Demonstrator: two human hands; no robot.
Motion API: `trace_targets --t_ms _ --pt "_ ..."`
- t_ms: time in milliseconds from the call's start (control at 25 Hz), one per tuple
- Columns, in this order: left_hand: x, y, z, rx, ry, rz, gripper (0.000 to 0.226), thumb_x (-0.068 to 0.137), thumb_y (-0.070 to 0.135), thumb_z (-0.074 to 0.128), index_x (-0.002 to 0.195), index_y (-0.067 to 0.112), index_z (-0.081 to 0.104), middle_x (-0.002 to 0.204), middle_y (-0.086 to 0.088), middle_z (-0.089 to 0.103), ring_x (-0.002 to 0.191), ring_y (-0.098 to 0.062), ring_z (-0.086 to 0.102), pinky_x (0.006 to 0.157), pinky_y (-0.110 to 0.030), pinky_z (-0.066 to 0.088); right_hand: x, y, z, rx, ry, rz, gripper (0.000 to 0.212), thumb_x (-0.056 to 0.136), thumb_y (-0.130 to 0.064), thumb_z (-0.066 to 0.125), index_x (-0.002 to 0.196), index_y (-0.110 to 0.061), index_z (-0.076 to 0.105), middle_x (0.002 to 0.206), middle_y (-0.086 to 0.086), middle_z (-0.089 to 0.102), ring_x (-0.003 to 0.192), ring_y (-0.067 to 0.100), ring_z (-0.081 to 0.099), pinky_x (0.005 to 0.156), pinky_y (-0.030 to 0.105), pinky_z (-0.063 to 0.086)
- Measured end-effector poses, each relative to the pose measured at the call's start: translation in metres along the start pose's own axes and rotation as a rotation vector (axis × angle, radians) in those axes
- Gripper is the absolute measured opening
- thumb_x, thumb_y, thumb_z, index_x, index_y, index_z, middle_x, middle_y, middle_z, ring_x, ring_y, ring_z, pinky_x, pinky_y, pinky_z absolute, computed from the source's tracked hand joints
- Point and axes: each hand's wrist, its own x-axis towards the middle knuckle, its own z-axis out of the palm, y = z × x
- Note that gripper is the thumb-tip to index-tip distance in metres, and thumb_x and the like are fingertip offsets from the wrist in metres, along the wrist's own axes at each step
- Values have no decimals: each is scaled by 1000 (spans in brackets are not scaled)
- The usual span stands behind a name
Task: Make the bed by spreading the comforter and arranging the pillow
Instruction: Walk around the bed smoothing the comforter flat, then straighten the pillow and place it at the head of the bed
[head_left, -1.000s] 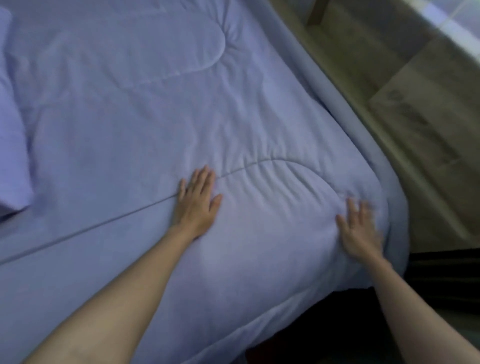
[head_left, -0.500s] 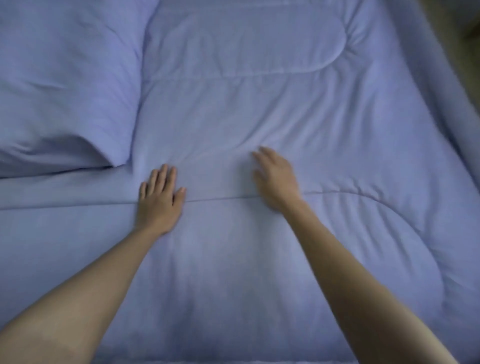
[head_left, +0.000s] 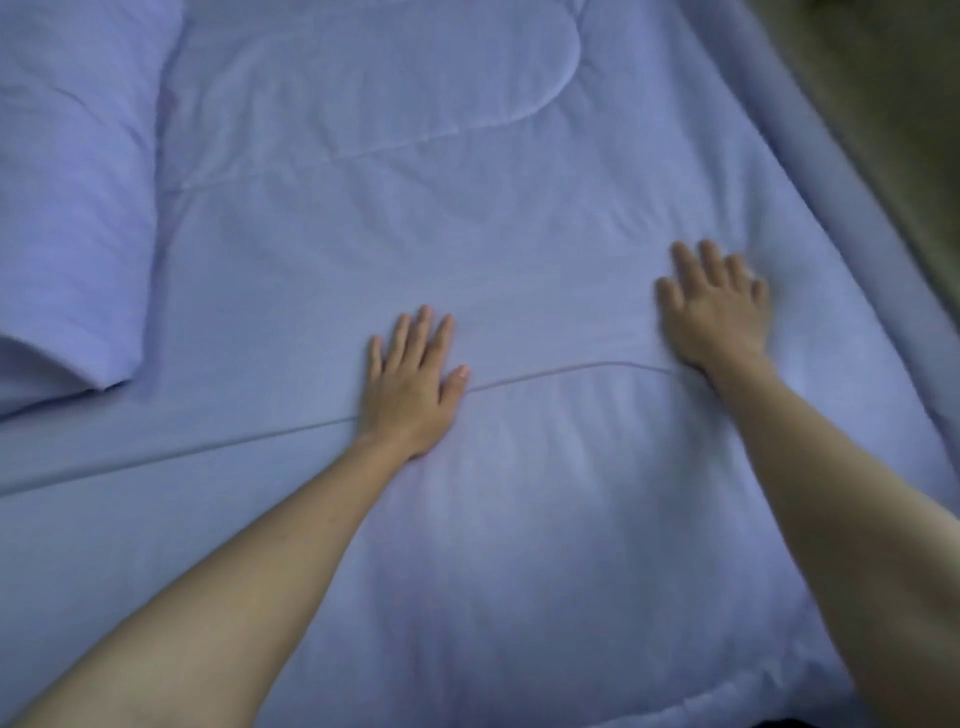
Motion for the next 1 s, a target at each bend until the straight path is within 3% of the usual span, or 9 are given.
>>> trace_targets --t_ms 80,200,320,440,560,680,880,1000 --pt "12 38 7 44 -43 26 72 87 60 10 152 28 7 162 0 1 149 -23 2 117 -50 0 -21 71 -9 64 18 161 60 95 -50 24 149 -25 23 158 7 21 143 32 23 116 48 16" --pt "26 53 7 76 -104 -3 65 95 54 21 152 29 3 162 1 -4 149 -23 -2 118 -52 0 -85 143 -12 277 27 265 65 93 -49 22 146 -11 32 153 15 33 141 32 29 119 43 20" --pt "30 50 -5 94 -225 10 65 96 53 25 152 29 1 161 1 -7 149 -22 -3 118 -50 1 -158 170 -4 312 -14 515 51 103 -33 25 138 1 42 145 24 42 135 40 37 114 43 25" --pt "21 46 -28 66 -374 142 62 97 44 34 152 27 10 162 -1 1 149 -20 6 119 -45 11 -185 151 -19 320 -79 752 40 100 -17 32 119 12 51 121 34 55 111 47 53 96 51 41" --pt "0 18 -66 -51 -376 246 46 94 28 43 140 23 42 151 0 37 138 -20 38 112 -36 30 -167 76 -58 352 -9 714 38 93 -16 41 124 4 51 119 30 57 108 45 55 92 51 44" --pt "-17 -54 -109 -81 -82 201 38 91 20 45 127 22 57 136 2 56 125 -19 51 106 -31 35 -150 -45 -80 467 38 503 44 90 -17 49 133 -6 49 131 27 53 119 42 51 99 47 39" --pt "-51 -241 -200 -172 473 -112 35 77 11 48 102 12 72 109 -10 71 96 -32 68 85 -35 52 -145 -259 -85 580 -107 92 39 91 -14 54 129 -5 54 131 20 58 123 33 53 99 34 39" --pt "-76 -363 -235 -137 549 -400 32 82 10 53 112 10 67 117 -17 66 103 -36 63 88 -41 49 -151 -382 -78 561 -207 -43 38 91 -19 53 128 -9 56 131 15 59 123 30 53 97 31 40"
